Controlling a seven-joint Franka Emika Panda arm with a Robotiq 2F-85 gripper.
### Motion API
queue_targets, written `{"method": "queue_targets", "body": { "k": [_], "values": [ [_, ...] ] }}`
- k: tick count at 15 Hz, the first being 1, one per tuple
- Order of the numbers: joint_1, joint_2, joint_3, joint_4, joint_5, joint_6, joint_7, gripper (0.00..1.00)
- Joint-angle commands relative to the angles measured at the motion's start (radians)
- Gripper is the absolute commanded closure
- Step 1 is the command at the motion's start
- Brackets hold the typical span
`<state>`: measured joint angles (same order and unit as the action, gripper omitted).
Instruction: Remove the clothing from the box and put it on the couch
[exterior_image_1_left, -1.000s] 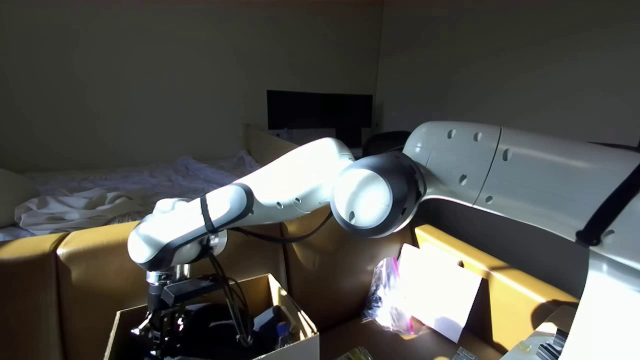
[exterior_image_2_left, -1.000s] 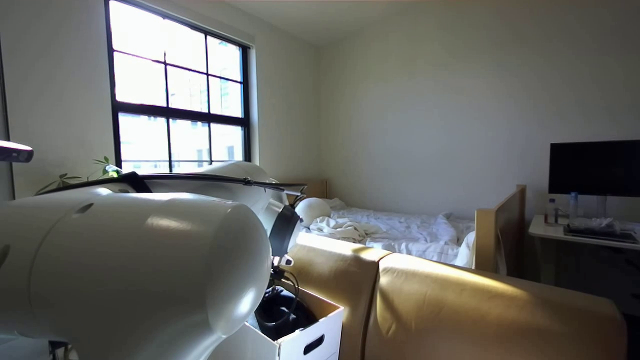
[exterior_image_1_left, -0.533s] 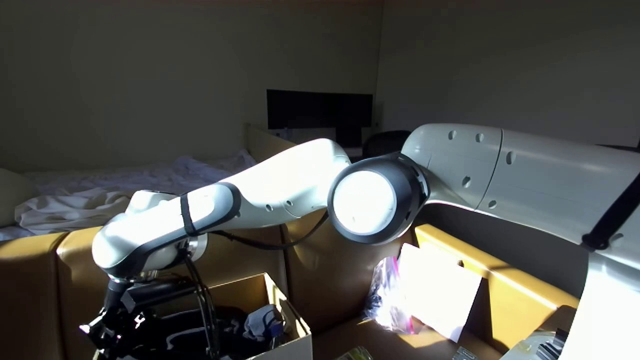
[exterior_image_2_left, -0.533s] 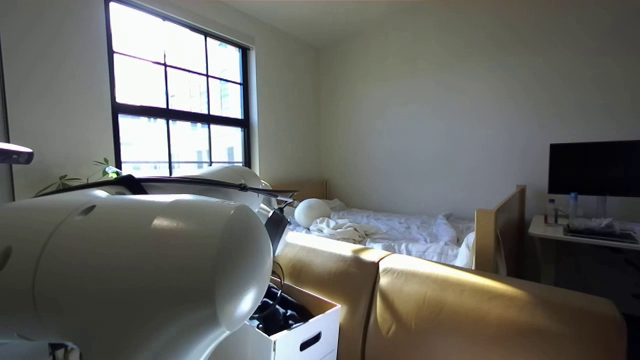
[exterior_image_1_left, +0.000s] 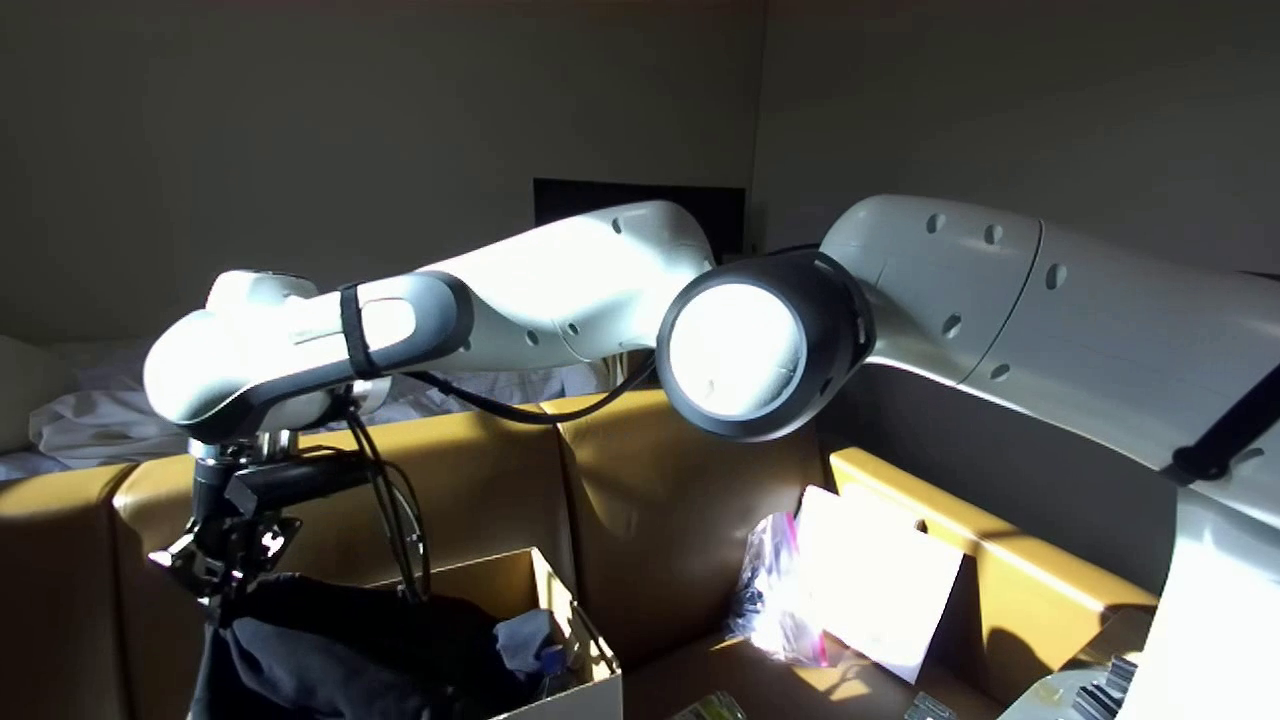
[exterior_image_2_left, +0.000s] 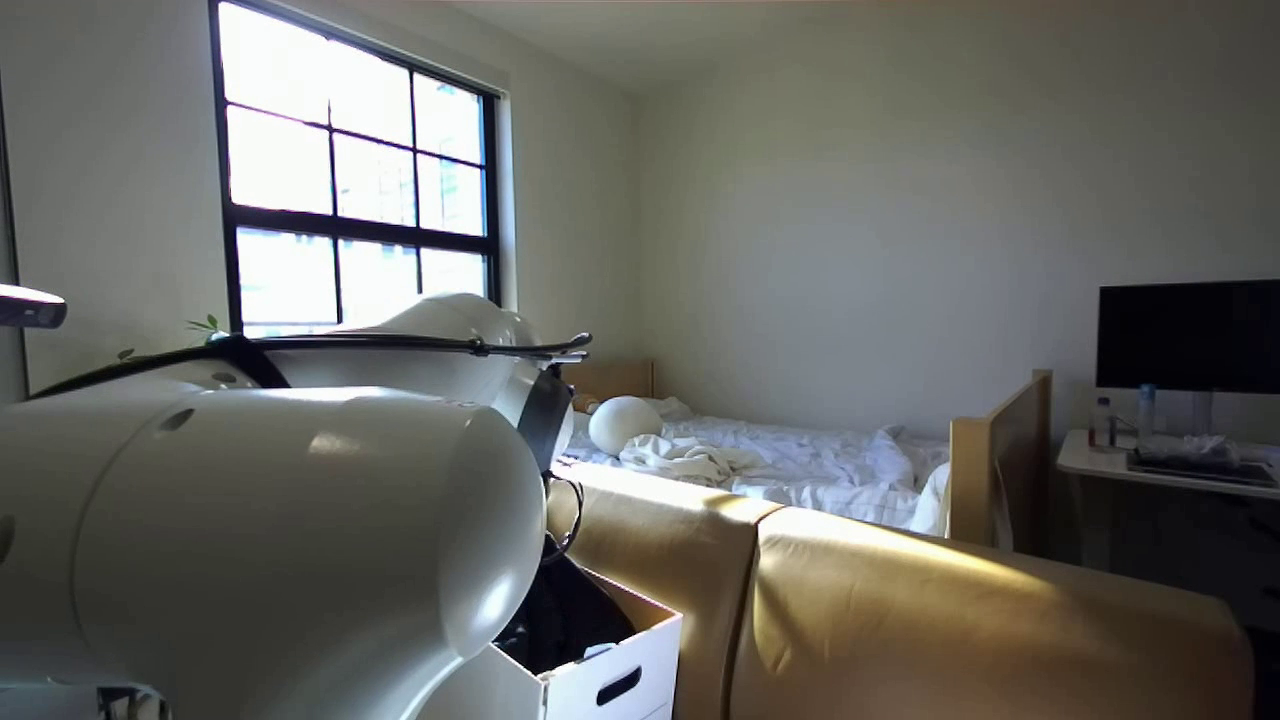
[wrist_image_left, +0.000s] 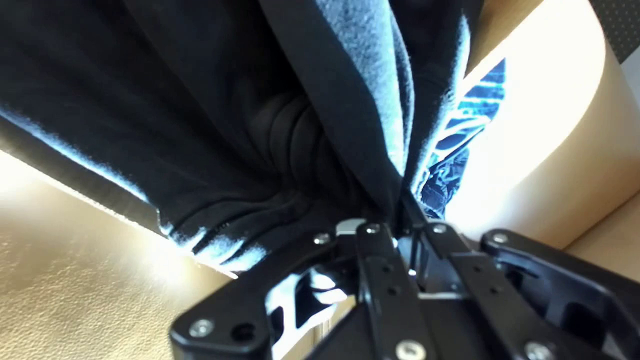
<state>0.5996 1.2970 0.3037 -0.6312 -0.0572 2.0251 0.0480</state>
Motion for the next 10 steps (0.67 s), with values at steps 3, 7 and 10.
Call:
{"method": "queue_targets", "body": {
  "k": [3, 7, 10],
  "values": [
    [0.111, -0.111, -0.101, 0.061, -0.082, -0.218, 0.23, 0.87],
    [0.21, -0.189, -0.208, 0.2, -0.029, -0.568, 0.417, 0.88],
    [0.225, -0.245, -0.216, 0.27, 0.002, -0.826, 0.48, 0.91]
  ]
}}
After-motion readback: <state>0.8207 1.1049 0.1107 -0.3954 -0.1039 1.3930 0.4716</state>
